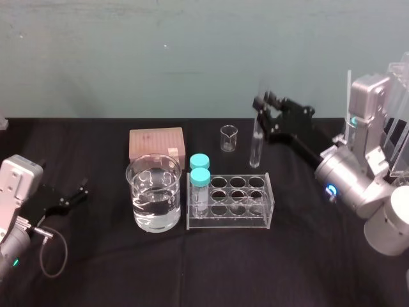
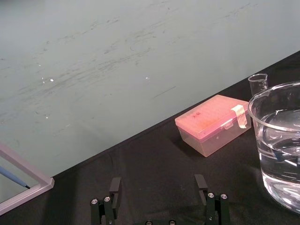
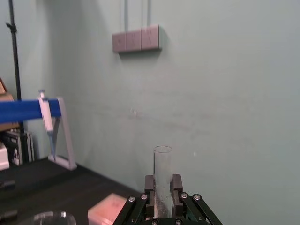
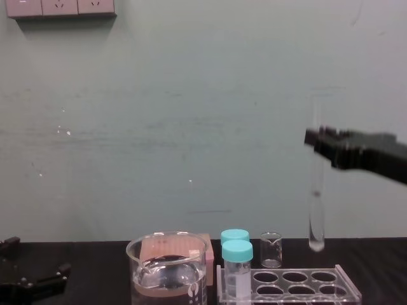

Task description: Hold the test tube with one hand and immerse one end into the beaker, then return it to the test tube rack.

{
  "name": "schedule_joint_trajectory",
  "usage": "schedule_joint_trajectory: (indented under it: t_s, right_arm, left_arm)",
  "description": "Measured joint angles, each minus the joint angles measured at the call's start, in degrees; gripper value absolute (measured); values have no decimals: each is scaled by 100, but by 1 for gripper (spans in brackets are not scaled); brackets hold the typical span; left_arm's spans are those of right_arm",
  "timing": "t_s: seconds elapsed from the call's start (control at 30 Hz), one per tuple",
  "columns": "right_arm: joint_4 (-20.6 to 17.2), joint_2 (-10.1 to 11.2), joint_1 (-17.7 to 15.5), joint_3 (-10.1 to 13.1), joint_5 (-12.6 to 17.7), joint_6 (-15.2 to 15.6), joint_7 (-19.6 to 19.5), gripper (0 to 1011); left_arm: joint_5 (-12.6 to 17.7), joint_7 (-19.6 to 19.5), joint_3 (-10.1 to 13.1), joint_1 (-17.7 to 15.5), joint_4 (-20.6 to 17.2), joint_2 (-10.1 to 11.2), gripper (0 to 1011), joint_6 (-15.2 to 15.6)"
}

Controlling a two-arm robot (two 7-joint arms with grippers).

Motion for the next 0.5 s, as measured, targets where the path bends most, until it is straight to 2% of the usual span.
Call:
schedule_joint_trajectory:
  t_s: [0.5]
  right_arm:
    - [-523,79,401,230,-3,113,-129,222]
  left_arm:
    - [0,0,0,0,0,0,1000,0]
